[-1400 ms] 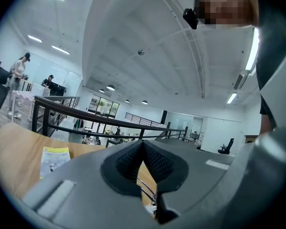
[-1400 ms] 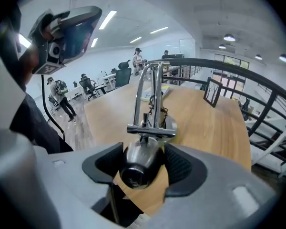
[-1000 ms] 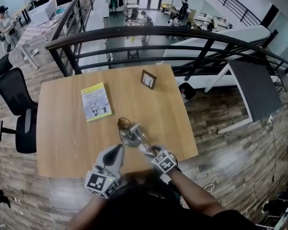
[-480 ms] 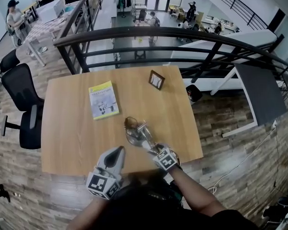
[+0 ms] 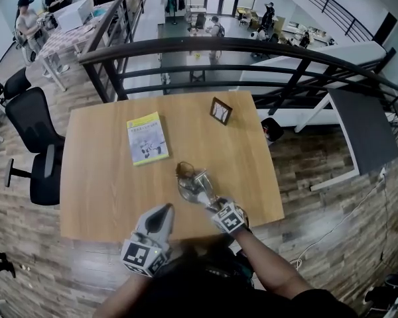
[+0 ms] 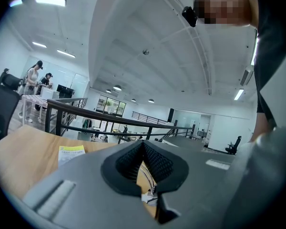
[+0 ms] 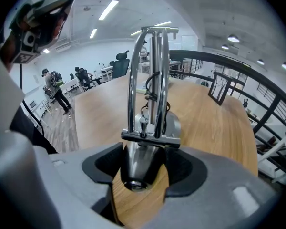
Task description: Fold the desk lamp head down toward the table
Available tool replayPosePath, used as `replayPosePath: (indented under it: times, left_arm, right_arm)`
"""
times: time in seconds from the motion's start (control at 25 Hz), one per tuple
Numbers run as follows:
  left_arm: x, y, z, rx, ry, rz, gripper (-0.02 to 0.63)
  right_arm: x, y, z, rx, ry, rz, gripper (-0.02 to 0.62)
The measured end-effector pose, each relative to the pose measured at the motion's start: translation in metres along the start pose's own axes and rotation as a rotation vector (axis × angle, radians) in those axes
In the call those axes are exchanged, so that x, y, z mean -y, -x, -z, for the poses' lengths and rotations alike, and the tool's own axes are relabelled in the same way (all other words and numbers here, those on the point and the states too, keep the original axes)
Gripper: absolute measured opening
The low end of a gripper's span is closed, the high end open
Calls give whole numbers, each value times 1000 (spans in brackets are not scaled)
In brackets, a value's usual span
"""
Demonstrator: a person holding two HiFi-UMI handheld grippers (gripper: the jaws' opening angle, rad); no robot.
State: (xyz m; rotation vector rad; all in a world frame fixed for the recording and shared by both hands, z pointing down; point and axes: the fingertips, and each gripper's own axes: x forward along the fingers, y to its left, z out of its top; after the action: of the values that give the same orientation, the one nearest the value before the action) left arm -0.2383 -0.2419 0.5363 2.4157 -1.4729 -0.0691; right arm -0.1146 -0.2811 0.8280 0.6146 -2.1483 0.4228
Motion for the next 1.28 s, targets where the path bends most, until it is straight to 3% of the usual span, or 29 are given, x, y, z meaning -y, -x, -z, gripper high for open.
replayPosePath:
  times: [0.76,1.28]
  left_arm:
    - [8,5,-9,-2,-6,-9,0]
    - [34,-14,-21,35,-36,123,0]
  right_arm:
    - [5,2,-2,3,-28,43,265]
    - [5,63,-25,109,-118,103,247]
